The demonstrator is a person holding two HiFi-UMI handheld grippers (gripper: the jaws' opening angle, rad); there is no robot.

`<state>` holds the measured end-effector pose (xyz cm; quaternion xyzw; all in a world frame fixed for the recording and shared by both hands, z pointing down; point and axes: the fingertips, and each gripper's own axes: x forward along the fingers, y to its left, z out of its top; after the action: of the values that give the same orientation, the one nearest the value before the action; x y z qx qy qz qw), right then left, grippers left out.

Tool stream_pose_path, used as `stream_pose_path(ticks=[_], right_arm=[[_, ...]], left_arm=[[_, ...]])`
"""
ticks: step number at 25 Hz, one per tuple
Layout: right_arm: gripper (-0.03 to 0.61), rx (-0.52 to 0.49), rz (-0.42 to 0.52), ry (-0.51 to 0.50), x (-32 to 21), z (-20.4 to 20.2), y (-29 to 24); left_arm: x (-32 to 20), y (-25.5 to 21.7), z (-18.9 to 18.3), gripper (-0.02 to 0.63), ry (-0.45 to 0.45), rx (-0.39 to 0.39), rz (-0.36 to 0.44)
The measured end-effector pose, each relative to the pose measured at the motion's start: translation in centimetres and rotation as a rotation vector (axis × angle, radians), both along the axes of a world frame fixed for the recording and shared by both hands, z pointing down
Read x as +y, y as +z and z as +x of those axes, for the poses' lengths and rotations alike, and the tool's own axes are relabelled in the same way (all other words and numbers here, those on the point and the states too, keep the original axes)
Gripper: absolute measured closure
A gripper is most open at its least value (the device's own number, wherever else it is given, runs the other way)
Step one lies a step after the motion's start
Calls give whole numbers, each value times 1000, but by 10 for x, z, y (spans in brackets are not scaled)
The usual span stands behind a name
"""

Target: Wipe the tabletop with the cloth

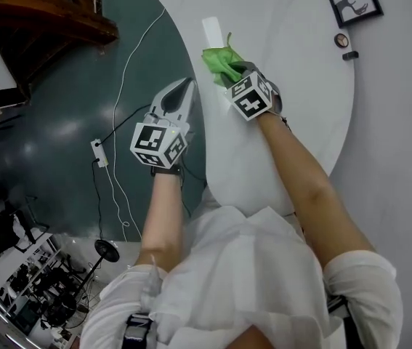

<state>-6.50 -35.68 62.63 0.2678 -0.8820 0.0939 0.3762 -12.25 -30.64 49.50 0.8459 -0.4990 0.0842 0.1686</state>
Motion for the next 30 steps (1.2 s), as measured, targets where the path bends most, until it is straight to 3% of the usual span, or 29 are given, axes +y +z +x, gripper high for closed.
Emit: stream_pose_path(ticks=[8,21,30], right_arm=[[479,6,-9,139,-6,83,0],[479,23,-38,526,-3,272,3],[479,23,-38,768,32,362,5]], left_arm=[[4,-5,12,595,30,-6,-1],[18,0,48,595,93,-5,-20],[26,0,53,595,108,-13,-25]])
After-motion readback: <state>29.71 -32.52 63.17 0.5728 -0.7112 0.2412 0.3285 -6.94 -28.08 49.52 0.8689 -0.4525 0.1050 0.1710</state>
